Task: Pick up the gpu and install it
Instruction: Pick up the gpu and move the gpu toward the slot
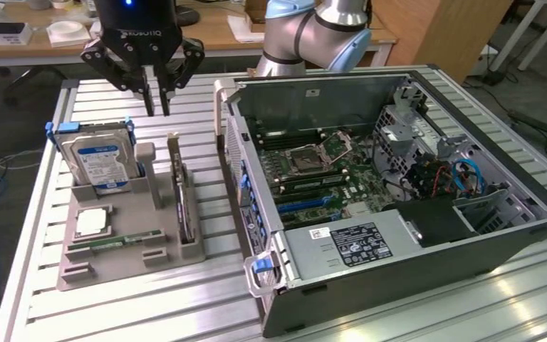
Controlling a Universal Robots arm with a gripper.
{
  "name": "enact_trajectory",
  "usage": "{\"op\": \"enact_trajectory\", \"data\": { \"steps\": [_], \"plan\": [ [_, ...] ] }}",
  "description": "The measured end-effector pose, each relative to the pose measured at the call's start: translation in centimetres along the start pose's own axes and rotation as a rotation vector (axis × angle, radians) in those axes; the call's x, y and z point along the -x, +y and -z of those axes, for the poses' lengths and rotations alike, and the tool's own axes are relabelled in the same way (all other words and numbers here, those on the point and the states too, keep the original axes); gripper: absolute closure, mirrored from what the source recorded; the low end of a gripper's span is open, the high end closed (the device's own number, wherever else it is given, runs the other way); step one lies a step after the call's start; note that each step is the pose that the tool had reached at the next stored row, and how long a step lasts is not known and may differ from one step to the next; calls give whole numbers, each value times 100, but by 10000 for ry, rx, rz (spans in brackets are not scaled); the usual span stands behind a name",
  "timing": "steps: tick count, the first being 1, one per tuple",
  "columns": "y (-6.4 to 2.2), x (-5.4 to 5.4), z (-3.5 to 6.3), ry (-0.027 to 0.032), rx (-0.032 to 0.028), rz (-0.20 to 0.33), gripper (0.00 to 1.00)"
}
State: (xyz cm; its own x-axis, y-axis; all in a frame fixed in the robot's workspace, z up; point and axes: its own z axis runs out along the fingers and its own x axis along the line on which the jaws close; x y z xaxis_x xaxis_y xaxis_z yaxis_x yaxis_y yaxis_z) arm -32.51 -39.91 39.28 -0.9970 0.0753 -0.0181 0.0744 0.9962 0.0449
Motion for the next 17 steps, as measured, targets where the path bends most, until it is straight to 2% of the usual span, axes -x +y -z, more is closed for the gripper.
{"op": "enact_trajectory", "data": {
  "steps": [2,5,6,12,17],
  "plan": [
    [-1,0,0,0,-1,-1,65],
    [-1,0,0,0,0,0,59],
    [-1,0,0,0,0,0,53],
    [-6,0,0,3,2,54,53],
    [-7,-1,0,20,12,459,53]
  ]
}}
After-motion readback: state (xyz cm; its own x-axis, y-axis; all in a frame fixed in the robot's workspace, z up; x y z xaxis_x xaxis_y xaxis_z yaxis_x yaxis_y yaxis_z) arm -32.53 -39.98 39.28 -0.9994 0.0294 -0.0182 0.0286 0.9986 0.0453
